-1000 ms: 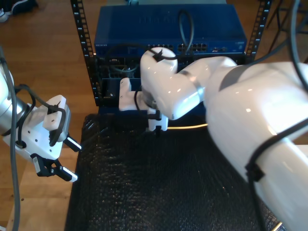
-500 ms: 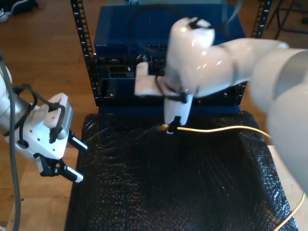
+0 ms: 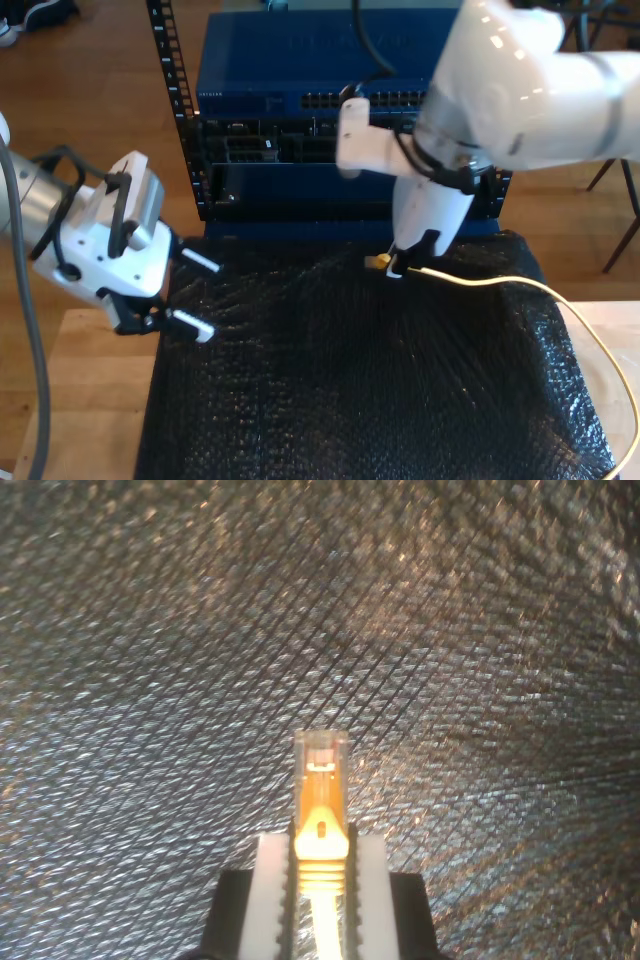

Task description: Grab the cable and plug it in

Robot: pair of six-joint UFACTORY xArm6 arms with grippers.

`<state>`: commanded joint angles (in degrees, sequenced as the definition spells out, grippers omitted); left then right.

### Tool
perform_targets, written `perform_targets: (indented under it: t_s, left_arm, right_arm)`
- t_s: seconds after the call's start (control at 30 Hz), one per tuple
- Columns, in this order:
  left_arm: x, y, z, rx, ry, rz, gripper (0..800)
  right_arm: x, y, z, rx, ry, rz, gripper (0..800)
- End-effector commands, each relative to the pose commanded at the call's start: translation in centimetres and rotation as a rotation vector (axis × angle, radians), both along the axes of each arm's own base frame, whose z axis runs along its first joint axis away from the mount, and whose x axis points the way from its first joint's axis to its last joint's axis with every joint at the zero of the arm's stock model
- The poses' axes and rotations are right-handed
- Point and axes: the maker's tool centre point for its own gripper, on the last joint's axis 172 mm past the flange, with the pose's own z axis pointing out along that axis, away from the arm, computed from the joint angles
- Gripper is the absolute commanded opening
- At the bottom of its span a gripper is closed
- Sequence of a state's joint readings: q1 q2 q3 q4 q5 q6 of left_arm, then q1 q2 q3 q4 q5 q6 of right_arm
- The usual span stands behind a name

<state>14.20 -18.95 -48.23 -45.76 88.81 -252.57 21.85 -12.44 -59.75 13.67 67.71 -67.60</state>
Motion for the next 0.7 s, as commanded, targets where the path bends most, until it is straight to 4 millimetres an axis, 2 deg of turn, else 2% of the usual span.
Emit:
perform_targets:
  t_s: [0.13,0.33,0.7]
  left_arm:
    - [0.4,-2.6,1.4,-0.025,-0.013,-0.035,800]
    - [0.5,-6.9,3.3,-0.022,-0.012,-0.105,800]
    - [0.4,-11.3,3.9,-0.008,-0.010,-0.171,800]
  right_arm:
    - [-0.8,-0.3,1.3,0.079,0.000,-0.005,7]
    - [-1.7,-2.1,2.7,0.134,0.045,-0.052,7]
    - [-4.0,-1.1,5.3,0.194,0.061,-0.038,7]
